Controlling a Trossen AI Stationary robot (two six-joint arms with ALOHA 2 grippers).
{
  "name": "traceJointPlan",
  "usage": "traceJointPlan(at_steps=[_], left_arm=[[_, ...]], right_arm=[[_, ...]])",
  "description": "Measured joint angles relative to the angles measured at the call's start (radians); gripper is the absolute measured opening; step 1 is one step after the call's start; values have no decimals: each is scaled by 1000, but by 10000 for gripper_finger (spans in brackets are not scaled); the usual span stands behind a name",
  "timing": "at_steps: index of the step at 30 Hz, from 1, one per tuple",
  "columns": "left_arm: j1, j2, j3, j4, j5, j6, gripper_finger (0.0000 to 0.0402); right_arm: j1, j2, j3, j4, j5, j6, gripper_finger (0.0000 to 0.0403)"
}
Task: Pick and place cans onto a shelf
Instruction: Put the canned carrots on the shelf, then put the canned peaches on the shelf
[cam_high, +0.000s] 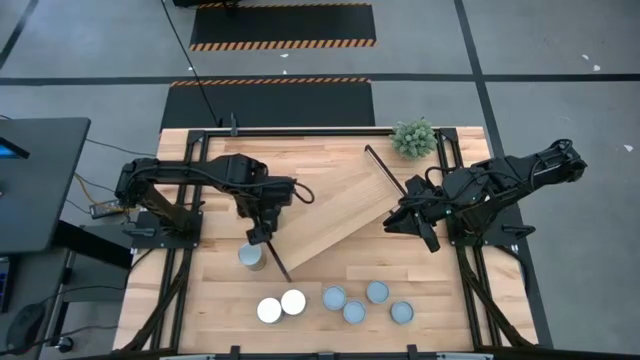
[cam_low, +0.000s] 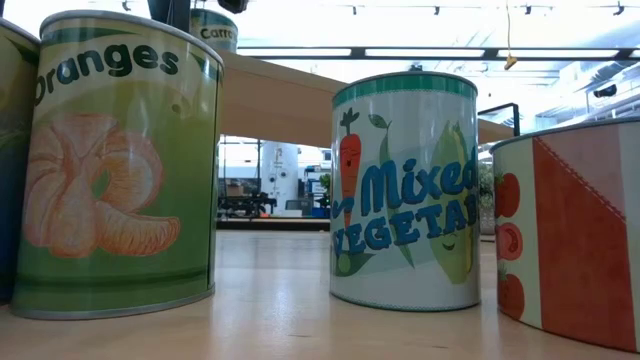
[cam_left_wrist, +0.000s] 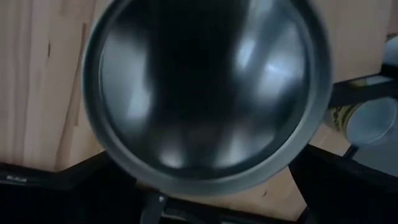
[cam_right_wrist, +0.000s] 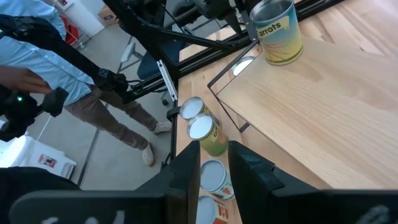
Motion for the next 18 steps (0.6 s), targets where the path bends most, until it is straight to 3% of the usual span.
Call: traceJointPlan(at_steps=[10,18], left_arm=[[0,-4,86,-6,3,-31,396],[-76,-142,77,-8,-22,-189,390]], right_arm=[[0,0,0,0,2,-15,90],[10,0,0,0,5,-2,90]])
